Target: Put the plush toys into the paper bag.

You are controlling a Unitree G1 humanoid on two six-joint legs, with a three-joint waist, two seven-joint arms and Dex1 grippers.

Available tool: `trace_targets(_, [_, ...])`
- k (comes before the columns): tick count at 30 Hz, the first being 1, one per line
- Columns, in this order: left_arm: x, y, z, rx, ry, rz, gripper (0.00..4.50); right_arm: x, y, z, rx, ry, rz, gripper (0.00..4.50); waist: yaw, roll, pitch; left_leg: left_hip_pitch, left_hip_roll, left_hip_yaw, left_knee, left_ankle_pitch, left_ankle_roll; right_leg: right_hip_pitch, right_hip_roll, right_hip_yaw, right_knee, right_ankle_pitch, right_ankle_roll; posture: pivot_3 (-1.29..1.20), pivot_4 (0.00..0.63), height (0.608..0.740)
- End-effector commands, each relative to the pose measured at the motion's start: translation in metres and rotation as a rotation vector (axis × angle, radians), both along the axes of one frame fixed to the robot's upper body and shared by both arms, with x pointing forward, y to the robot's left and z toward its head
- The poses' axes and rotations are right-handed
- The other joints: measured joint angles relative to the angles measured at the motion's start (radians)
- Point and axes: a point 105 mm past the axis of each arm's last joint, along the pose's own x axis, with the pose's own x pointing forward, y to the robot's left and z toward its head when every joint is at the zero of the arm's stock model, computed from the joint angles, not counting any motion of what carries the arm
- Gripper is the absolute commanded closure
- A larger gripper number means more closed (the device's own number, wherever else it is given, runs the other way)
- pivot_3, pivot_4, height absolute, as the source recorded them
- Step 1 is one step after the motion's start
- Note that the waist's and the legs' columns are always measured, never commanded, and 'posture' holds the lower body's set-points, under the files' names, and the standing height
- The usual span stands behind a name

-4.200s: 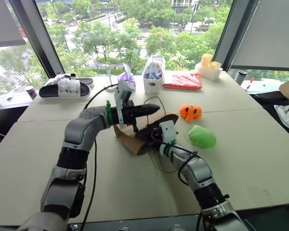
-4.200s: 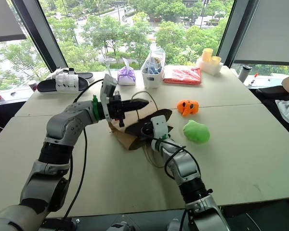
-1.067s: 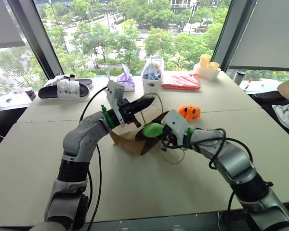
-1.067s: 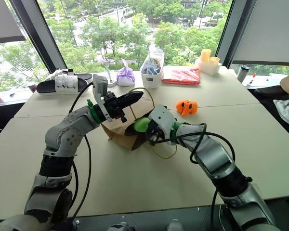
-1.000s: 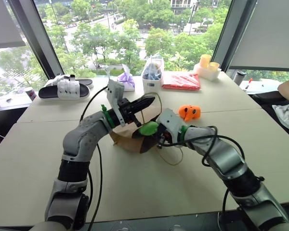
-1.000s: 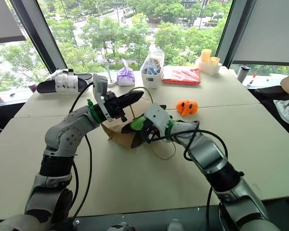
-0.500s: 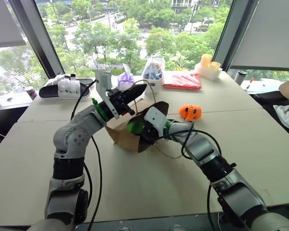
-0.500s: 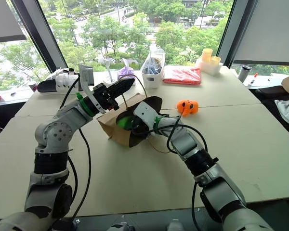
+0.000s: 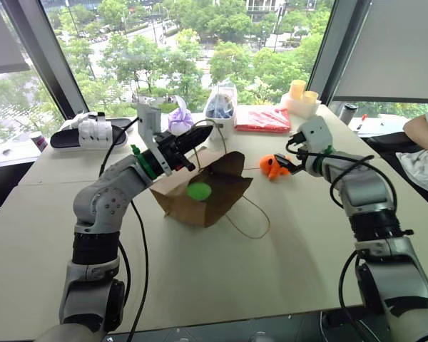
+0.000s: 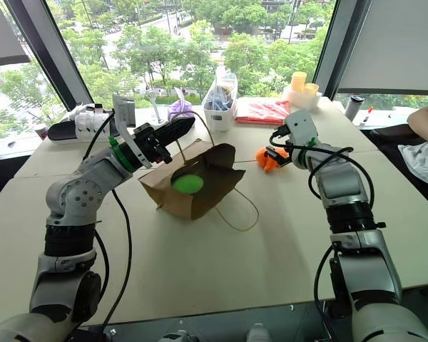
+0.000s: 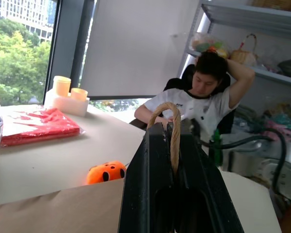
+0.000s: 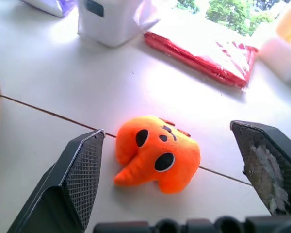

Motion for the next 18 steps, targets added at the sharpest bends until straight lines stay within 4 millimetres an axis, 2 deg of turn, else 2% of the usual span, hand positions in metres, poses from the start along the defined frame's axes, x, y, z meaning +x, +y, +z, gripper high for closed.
trace_targets(1, [-0.01, 0.001, 0.014, 0.007, -0.078, 0.007, 4.5, 0.022, 0.006, -0.005, 0.001, -0.045, -0.041, 0.03, -0.003, 0.0, 0.0, 0.0, 0.0, 0.0, -0.001, 0.0, 0.0, -0.001, 0.0, 0.0, 0.0, 0.0, 0.0, 0.0, 0.15, 0.74])
trace_targets(8, [-0.016, 0.005, 0.014, 0.019, -0.083, 0.031, 4.5, 0.029, 0.004, -0.044, -0.075, 0.012, -0.131, 0.03, 0.001, 0.0, 0.0, -0.001, 0.0, -0.003, -0.002, 0.0, 0.0, -0.001, -0.001, 0.0, -0.001, 0.0, 0.0, 0.0, 0.15, 0.74])
trace_targets(12, [-0.017, 0.006, 0.014, 0.019, -0.084, 0.042, 4.5, 0.028, 0.004, -0.056, -0.093, 0.032, -0.149, 0.03, -0.002, 0.0, 0.0, -0.001, 0.0, -0.003, -0.002, 0.0, 0.0, -0.001, 0.0, 0.0, -0.001, 0.0, 0.0, 0.0, 0.15, 0.74])
trace_targets(15, [-0.018, 0.006, 0.014, 0.018, -0.084, 0.049, 4.5, 0.028, 0.006, -0.057, -0.09, 0.027, -0.15, 0.84, -0.004, 0.0, 0.0, -0.001, 0.0, -0.003, -0.002, 0.0, 0.0, -0.001, 0.0, 0.0, -0.001, 0.0, 0.0, 0.0, 0.15, 0.74])
trace_targets(18, [-0.018, 0.006, 0.014, 0.014, -0.084, 0.053, 4.5, 0.028, 0.007, -0.055, -0.049, 0.018, -0.167, 2.27, -0.004, 0.0, 0.0, -0.001, 0.0, -0.003, -0.002, 0.0, 0.0, -0.001, 0.0, 0.0, -0.001, 0.0, 0.0, 0.0, 0.15, 0.74])
